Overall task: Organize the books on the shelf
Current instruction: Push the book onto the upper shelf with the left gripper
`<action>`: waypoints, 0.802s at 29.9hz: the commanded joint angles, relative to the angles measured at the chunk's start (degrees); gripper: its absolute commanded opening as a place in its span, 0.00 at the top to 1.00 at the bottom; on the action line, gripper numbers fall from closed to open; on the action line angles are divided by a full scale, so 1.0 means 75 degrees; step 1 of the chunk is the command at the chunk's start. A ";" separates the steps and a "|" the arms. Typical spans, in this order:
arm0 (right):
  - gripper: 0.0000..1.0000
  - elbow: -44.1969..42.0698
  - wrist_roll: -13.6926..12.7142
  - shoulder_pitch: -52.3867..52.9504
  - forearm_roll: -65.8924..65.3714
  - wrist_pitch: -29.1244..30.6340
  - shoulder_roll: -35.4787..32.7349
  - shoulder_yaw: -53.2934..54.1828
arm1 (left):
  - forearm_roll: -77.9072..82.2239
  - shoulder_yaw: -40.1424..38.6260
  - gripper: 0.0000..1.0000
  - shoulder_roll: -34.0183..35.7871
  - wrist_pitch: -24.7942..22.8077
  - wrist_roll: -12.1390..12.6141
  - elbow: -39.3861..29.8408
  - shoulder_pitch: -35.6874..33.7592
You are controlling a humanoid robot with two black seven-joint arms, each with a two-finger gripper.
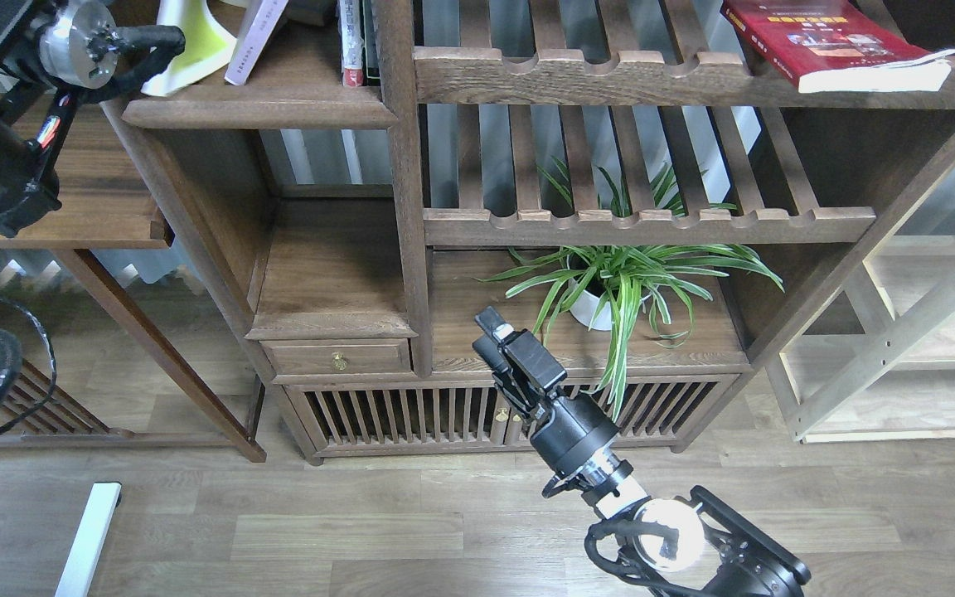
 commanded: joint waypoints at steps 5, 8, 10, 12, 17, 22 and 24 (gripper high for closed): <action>0.19 0.0022 -0.0012 -0.0001 0.0001 0.0000 0.0000 -0.0007 | -0.0013 0.0007 0.46 -0.0035 -0.0002 -0.0098 0.0129 -0.0307; 0.19 0.0033 0.0000 -0.0002 0.0001 0.0000 0.0000 0.0004 | -0.0059 0.0018 0.42 -0.0047 -0.0014 -0.0098 0.0153 -0.0483; 0.19 0.0033 0.0000 -0.0002 0.0001 0.0000 0.0000 0.0004 | -0.0118 0.0030 0.36 -0.0082 -0.0072 -0.0110 0.0118 -0.0530; 0.19 0.0045 0.0000 0.0010 0.0001 0.0000 0.0000 0.0004 | -0.0118 0.0030 0.33 -0.0117 -0.0084 -0.0191 0.0071 -0.0496; 0.19 0.0045 0.0000 0.0104 0.0001 0.0000 0.0000 0.0121 | -0.0153 0.0089 0.15 -0.0058 -0.0131 -0.0894 0.0012 -0.0262; 0.19 0.0045 0.0000 0.0209 0.0001 0.0000 0.0000 0.0367 | -0.0282 0.0112 0.02 0.0035 -0.0587 -0.1925 -0.0070 0.0219; 0.19 0.0045 0.0000 0.0233 0.0001 0.0000 0.0000 0.0461 | -0.0375 0.0112 0.02 0.0036 -0.0867 -0.2509 -0.0117 0.0383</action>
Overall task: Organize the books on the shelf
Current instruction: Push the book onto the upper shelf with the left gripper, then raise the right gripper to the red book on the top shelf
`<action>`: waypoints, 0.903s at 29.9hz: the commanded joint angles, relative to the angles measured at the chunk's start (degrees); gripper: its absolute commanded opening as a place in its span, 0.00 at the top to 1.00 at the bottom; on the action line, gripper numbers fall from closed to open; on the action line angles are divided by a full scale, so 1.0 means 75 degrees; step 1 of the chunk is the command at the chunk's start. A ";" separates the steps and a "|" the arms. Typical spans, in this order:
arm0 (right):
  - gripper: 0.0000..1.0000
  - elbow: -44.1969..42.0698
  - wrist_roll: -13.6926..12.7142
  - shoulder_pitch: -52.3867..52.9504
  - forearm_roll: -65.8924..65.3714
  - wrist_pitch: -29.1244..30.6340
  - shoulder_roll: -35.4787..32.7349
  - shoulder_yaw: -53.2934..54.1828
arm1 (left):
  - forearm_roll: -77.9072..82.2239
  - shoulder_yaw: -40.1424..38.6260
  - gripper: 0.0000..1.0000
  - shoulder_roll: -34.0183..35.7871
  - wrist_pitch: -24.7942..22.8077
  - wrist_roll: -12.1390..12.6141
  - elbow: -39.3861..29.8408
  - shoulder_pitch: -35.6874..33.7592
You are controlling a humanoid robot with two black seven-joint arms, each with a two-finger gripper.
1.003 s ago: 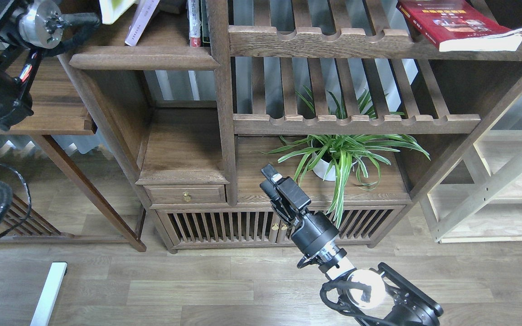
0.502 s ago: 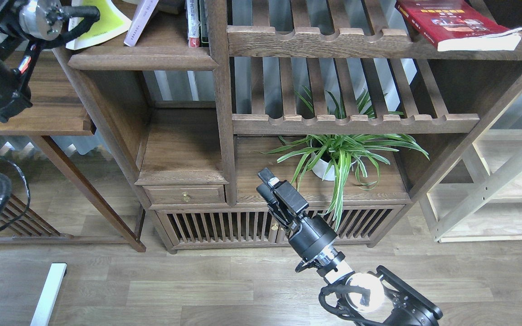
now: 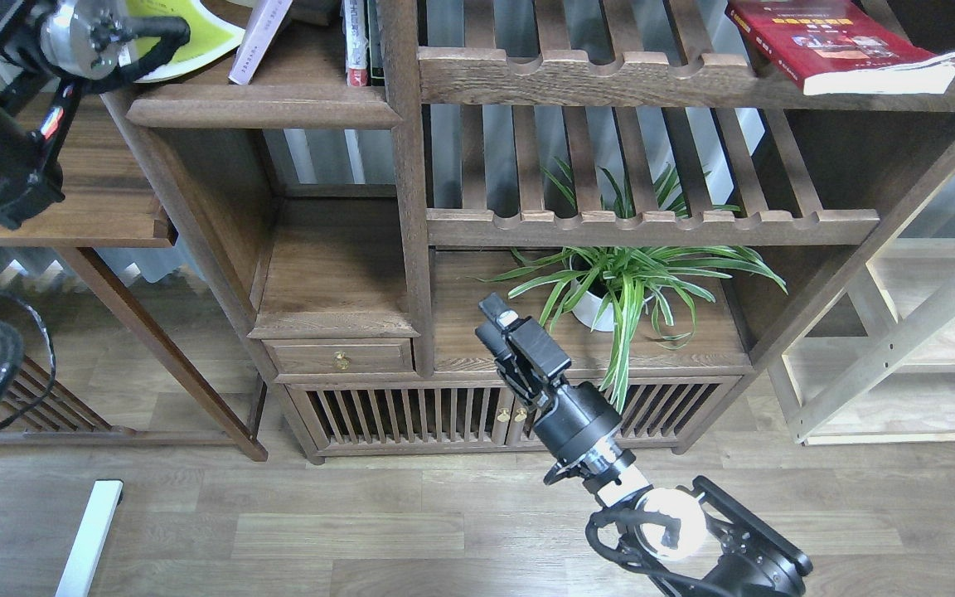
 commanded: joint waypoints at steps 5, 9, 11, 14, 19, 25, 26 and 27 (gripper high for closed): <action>0.19 -0.0001 -0.0001 0.0220 0.0001 0.0000 0.0000 0.0407 | -0.0523 0.0009 0.01 0.0030 -0.0672 -0.2344 -0.0409 0.0701; 0.20 0.0104 -0.0001 0.0361 0.0001 0.0000 0.0000 0.0746 | -0.0558 -0.0037 0.01 0.0228 -0.1433 -0.3210 -0.0819 0.0959; 0.20 0.0152 -0.0001 0.0419 0.0001 0.0000 0.0000 0.0922 | -0.0570 -0.0084 0.01 0.0439 -0.1901 -0.3210 -0.0995 0.1158; 0.20 0.0245 -0.0001 0.0501 0.0001 0.0000 0.0000 0.1192 | -0.0582 -0.0166 0.01 0.0732 -0.2722 -0.3210 -0.1183 0.1451; 0.20 0.0409 0.0011 0.0572 0.0001 0.0000 0.0000 0.1695 | -0.0768 -0.0318 0.01 0.1143 -0.4209 -0.3210 -0.1756 0.2072; 0.20 0.0410 0.0011 0.0922 0.0001 0.0000 0.0000 0.2538 | -0.2432 -0.0295 0.01 0.1085 -0.4547 -0.3210 -0.3022 0.2998; 0.20 0.0398 0.0011 0.0970 0.0001 0.0000 0.0000 0.2679 | -0.2445 -0.0284 0.01 0.1038 -0.4547 -0.3210 -0.3070 0.3069; 0.19 0.0386 0.0011 0.0994 0.0001 0.0000 0.0000 0.2797 | -0.2457 -0.0284 0.01 0.0968 -0.4547 -0.3210 -0.3117 0.3139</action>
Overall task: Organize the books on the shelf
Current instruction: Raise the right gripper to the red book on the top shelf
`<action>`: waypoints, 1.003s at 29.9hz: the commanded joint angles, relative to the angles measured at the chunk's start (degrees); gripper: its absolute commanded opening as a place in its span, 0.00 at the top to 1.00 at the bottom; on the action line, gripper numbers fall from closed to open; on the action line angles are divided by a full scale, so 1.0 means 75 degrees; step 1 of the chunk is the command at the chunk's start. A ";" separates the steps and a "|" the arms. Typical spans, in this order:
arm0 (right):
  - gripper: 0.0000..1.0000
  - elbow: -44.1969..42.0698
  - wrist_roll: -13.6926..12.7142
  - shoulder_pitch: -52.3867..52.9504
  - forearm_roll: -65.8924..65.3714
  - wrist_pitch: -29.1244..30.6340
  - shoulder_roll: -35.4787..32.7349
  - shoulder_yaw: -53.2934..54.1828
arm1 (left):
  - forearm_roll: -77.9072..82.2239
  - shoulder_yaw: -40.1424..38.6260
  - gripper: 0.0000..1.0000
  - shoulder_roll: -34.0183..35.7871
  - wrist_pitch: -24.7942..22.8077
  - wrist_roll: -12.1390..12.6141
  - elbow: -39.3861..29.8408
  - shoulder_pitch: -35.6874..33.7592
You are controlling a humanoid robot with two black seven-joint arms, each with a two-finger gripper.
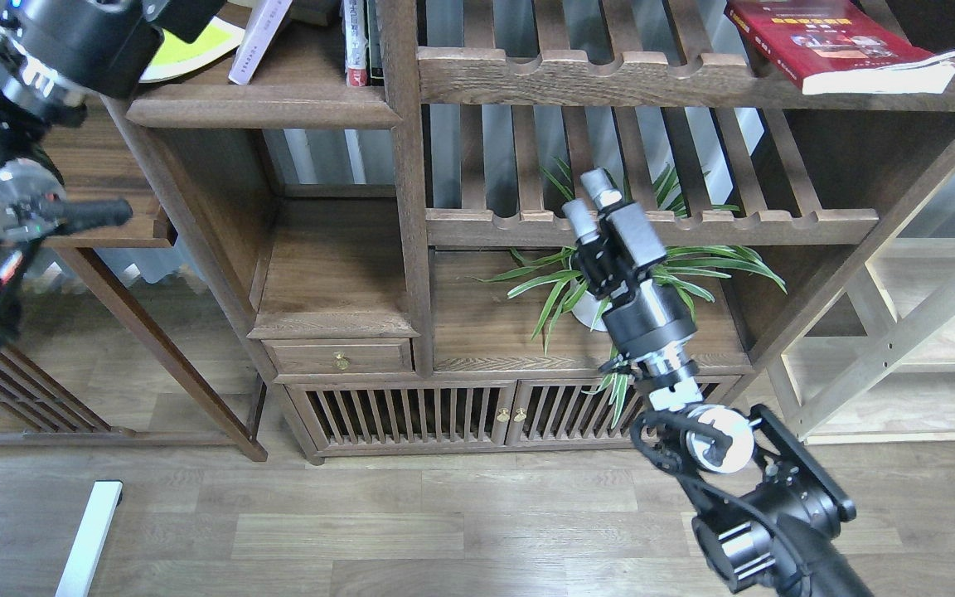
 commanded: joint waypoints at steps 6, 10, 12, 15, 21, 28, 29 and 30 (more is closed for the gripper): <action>0.16 -0.0291 0.0057 0.0151 0.0011 -0.0123 -0.0176 0.1136 | -0.0315 0.0119 0.02 -0.1205 -0.0012 0.0001 -0.0326 0.0665; 0.16 -0.0374 0.0057 0.0140 0.0023 -0.0451 -0.0503 0.1441 | -0.0315 0.0142 0.05 -0.2072 -0.0012 0.0001 -0.0326 0.0899; 0.16 -0.0409 0.0069 0.0140 0.0034 -0.0569 -0.0644 0.1593 | -0.0327 0.0154 0.05 -0.2413 -0.0012 0.0001 -0.0326 0.1157; 0.16 -0.0514 0.0069 0.0140 0.0046 -0.0581 -0.0762 0.1909 | -0.0338 0.0154 0.05 -0.2730 -0.0012 0.0001 -0.0303 0.1765; 0.16 -0.0538 0.0046 0.0151 0.0116 -0.0710 -0.1136 0.2308 | -0.0338 0.0154 0.04 -0.3245 -0.0012 0.0001 -0.0314 0.2564; 0.16 -0.0538 0.0046 0.0233 0.0643 -0.0780 -0.1652 0.2484 | -0.0338 0.0330 0.04 -0.3281 -0.0012 0.0001 -0.0326 0.2822; 0.16 -0.0550 0.0046 0.0268 0.0702 -0.0885 -0.1722 0.2531 | -0.0338 0.0342 0.04 -0.3281 -0.0012 0.0001 -0.0326 0.2822; 0.16 -0.0550 0.0046 0.0303 0.0772 -0.1002 -0.1769 0.2566 | -0.0338 0.0342 0.04 -0.3281 -0.0012 0.0001 -0.0338 0.2822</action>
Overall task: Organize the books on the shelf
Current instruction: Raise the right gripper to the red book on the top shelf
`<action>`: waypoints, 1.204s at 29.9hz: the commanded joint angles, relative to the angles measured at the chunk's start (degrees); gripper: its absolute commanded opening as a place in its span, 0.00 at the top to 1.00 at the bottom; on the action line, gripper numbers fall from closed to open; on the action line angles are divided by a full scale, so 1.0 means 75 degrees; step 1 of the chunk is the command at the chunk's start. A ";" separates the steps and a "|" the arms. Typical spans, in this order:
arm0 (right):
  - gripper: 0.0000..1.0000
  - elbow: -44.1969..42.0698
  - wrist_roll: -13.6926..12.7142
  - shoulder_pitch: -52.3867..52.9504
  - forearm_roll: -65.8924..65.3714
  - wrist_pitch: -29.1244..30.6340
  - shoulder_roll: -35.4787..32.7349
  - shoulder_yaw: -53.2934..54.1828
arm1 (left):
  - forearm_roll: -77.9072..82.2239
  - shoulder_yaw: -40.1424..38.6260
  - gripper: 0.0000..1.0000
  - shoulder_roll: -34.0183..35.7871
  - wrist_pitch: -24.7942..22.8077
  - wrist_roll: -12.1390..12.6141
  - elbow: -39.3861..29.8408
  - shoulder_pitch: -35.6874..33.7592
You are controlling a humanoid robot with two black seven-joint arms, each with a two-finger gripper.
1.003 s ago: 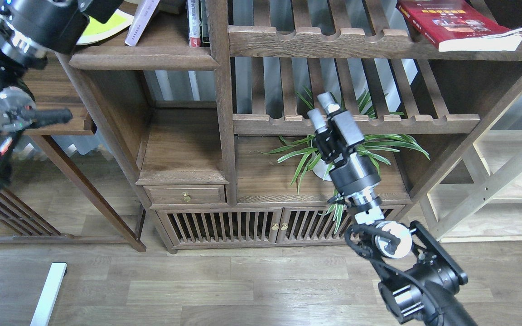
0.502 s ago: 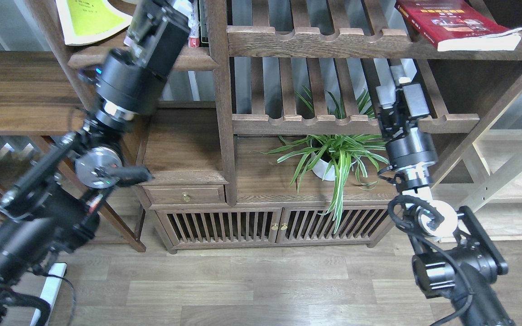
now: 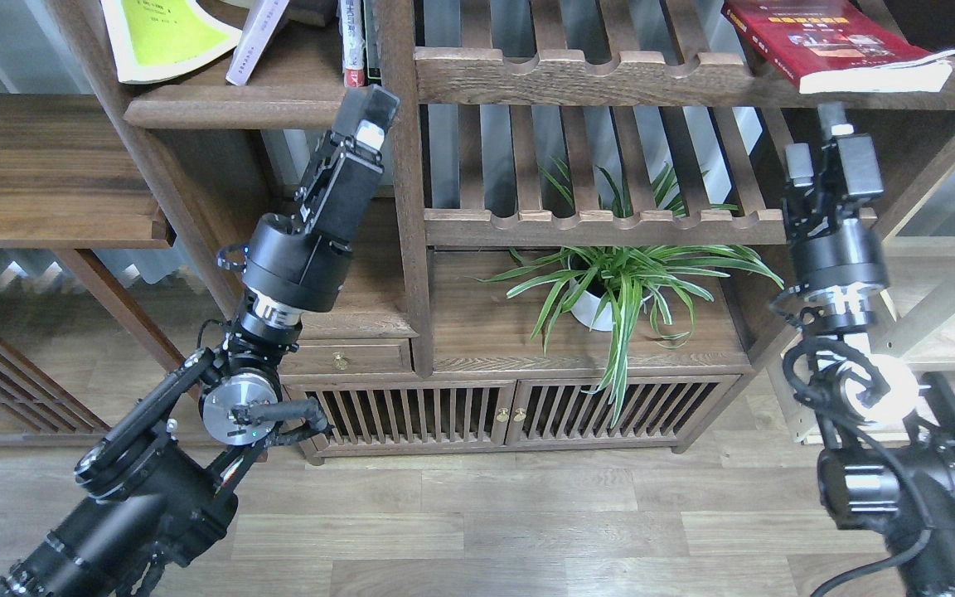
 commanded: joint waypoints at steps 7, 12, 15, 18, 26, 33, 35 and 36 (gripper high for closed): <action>0.16 0.0013 -0.0045 0.0388 0.0541 -0.0730 -0.0552 0.0125 | 0.0013 0.0046 0.04 -0.0002 0.0000 0.0000 -0.0103 0.0008; 0.18 0.0013 -0.0069 0.0517 0.0553 -0.1173 -0.0704 0.0067 | 0.0013 0.0046 0.04 -0.0002 0.0000 0.0000 -0.0103 0.0008; 0.18 0.0025 -0.0069 0.0716 0.0600 -0.1584 -0.0775 0.0067 | 0.0013 0.0046 0.04 -0.0002 0.0000 0.0000 -0.0103 0.0008; 0.18 0.0036 -0.0081 0.0927 0.0600 -0.2075 -0.0798 0.0067 | 0.0013 0.0035 0.04 -0.0002 0.0000 0.0000 -0.0103 0.0008; 0.19 0.0154 -0.0081 0.1279 0.0612 -0.3435 -0.0833 0.0067 | 0.0013 0.0011 0.04 -0.0002 0.0000 0.0000 -0.0103 0.0008; 0.26 0.0201 -0.0081 0.1467 0.0623 -0.3882 -0.1009 0.0043 | 0.0013 0.0023 0.04 0.0091 0.0000 0.0000 -0.0091 0.0008; 0.30 0.0201 -0.0081 0.1467 0.0623 -0.3894 -0.1091 0.0055 | 0.0013 0.0023 0.04 0.0103 0.0000 0.0000 -0.0103 0.0008; 0.30 0.0201 -0.0081 0.1455 0.0623 -0.3906 -0.1138 0.0043 | 0.0013 0.0035 0.04 0.0103 0.0000 0.0000 -0.0103 0.0008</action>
